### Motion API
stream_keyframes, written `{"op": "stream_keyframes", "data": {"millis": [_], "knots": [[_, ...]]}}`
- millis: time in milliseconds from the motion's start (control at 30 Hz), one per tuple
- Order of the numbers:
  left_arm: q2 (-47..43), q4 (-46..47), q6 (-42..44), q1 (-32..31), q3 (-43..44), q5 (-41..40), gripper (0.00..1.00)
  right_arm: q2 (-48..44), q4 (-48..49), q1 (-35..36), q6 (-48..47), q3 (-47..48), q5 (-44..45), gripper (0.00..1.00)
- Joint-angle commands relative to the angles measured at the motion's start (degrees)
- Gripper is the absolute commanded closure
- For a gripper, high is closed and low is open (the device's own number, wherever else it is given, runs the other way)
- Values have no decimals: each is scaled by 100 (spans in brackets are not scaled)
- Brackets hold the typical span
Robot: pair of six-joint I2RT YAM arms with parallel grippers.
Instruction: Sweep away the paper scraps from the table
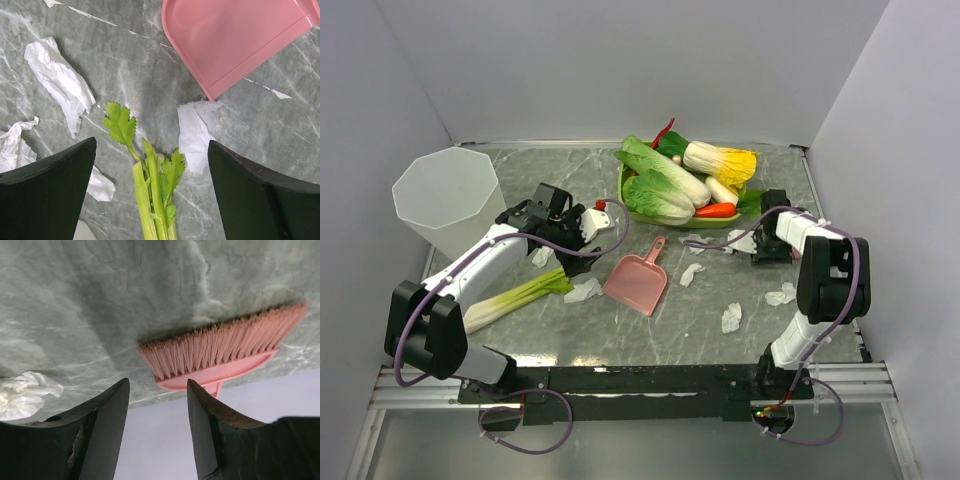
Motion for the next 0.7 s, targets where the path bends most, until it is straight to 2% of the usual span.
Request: {"op": "stream_keyframes", "data": {"millis": [0, 267, 367, 567, 667], "knots": [[-105, -36, -14, -22, 181, 167, 3, 290, 140, 48, -145, 87, 390, 46], [-158, -98, 39, -22, 181, 132, 3, 589, 333, 91, -57, 17, 549, 50], [-149, -115, 83, -22, 199, 123, 3, 642, 438, 109, 22, -44, 514, 57], [-149, -98, 65, -22, 225, 202, 4, 501, 563, 118, 215, -212, 277, 92], [-184, -124, 56, -31, 321, 272, 3, 168, 273, 197, 434, -203, -20, 100]]}}
